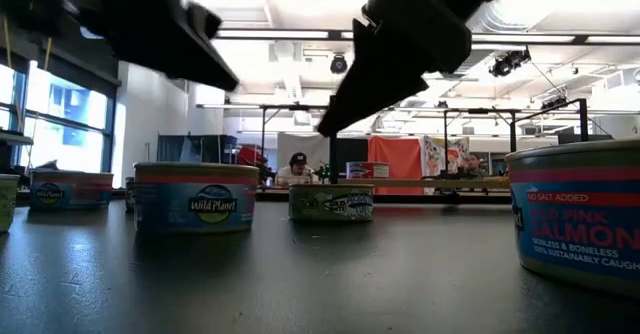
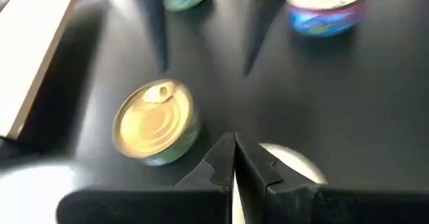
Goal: Stack canned seafood by type on shelf
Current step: Put the blue-pink tuna can on the shelf
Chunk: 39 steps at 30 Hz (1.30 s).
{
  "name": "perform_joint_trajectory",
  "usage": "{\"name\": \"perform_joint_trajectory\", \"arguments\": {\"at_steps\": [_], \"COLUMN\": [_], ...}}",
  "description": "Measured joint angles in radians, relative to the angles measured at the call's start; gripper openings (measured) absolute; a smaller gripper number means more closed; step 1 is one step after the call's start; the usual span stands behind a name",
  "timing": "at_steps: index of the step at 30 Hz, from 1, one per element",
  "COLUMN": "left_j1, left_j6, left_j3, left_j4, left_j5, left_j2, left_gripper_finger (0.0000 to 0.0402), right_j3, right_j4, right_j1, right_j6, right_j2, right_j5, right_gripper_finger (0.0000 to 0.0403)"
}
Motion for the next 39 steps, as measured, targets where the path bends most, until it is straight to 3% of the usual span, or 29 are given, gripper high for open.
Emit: {"name": "perform_joint_trajectory", "arguments": {"at_steps": [7,10,16,25,29,33,39], "left_j1": [-0.089,-0.094,-0.086,-0.073,-0.085,-0.108,-0.103], "left_j6": [-0.095,-0.132,-0.185,-0.189,-0.18,-0.078,-0.08], "left_j3": [0.002,0.002,0.004,0.005,0.044,0.048,0.048], "left_j4": [0.002,-0.004,0.029,0.009,-0.016,-0.024,-0.052], "left_j5": [-0.015,-0.019,-0.019,0.003,0.007,0.065,-0.02], "left_j2": [0.06,0.11,0.175,0.155,0.116,0.107,0.163], "left_gripper_finger": [0.0069,0.011,0.0138,0.0054,0.0037,0.0059,0.0125], "right_j3": [-0.22,-0.272,-0.28,-0.28,-0.28,-0.279,-0.279], "right_j4": [0.532,0.656,0.667,0.664,0.664,0.664,0.664], "right_j1": [0.003,0.003,0.008,0.015,0.015,0.015,0.015], "right_j6": [-0.15,-0.16,-0.175,-0.2,-0.198,-0.198,-0.191], "right_j2": [0.005,0.005,0.005,0.005,0.005,0.005,0.005], "right_j5": [-0.126,-0.155,-0.156,-0.166,-0.166,-0.166,-0.166], "right_gripper_finger": [0.0286,0.0286,0.0286,0.0286,0.0286,0.0286,0.0286]}}
